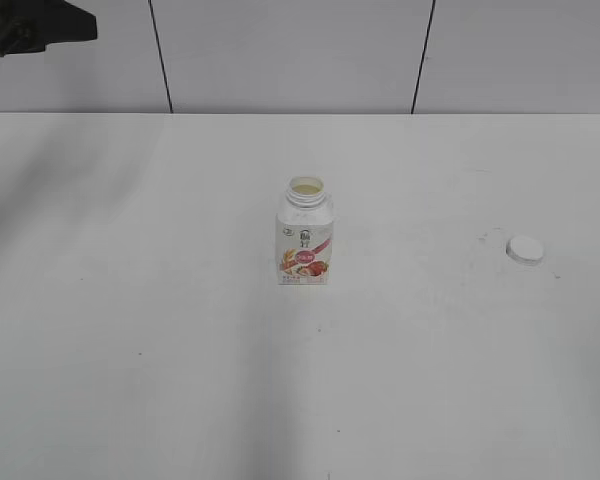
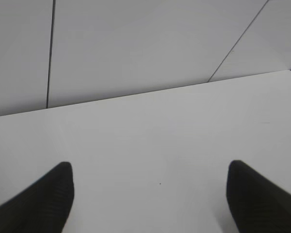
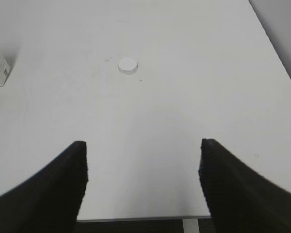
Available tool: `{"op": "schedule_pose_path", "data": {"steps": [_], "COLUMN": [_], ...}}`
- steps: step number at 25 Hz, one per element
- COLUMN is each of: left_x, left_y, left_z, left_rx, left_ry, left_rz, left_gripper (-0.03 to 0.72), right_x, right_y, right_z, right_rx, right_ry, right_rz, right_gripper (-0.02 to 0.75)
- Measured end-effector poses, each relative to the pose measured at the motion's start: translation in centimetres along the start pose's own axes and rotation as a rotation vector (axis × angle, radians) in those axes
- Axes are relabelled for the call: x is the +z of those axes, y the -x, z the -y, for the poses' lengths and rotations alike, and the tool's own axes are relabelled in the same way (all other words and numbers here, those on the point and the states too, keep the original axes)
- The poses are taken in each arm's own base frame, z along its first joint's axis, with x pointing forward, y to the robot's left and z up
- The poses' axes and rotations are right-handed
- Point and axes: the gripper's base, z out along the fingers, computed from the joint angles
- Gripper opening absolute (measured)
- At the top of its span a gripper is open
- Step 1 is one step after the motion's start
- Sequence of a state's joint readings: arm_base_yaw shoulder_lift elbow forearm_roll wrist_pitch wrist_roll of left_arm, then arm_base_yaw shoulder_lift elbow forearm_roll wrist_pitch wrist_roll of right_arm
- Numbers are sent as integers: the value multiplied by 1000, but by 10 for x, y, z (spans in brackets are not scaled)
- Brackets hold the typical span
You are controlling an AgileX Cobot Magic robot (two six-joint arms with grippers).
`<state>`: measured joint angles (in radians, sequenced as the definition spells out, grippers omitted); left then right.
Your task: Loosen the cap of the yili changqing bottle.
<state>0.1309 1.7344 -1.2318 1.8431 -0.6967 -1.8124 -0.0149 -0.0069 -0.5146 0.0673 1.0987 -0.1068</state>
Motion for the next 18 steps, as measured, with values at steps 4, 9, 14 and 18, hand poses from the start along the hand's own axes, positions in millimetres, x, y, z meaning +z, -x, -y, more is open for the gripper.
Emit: {"op": "schedule_pose_path", "data": {"steps": [4,9,14,18], "left_x": [0,1,8,19], "left_y": [0,0,-5,-14], "left_z": [1,4,10,26], "left_rx": [0,3,10,35], "left_ry": [-10,-24,11,116], "left_rz": [-2,-6,-13,-17], "left_gripper": [585,585,585,585], "right_x": [0,0,0,0], "right_y": [0,0,0,0], "right_z": [0,0,0,0], "right_rx": [1,2,2,2], "right_ry": [0,0,0,0], "right_rz": [1,1,2,2], "right_gripper": [566,566,566,566]}}
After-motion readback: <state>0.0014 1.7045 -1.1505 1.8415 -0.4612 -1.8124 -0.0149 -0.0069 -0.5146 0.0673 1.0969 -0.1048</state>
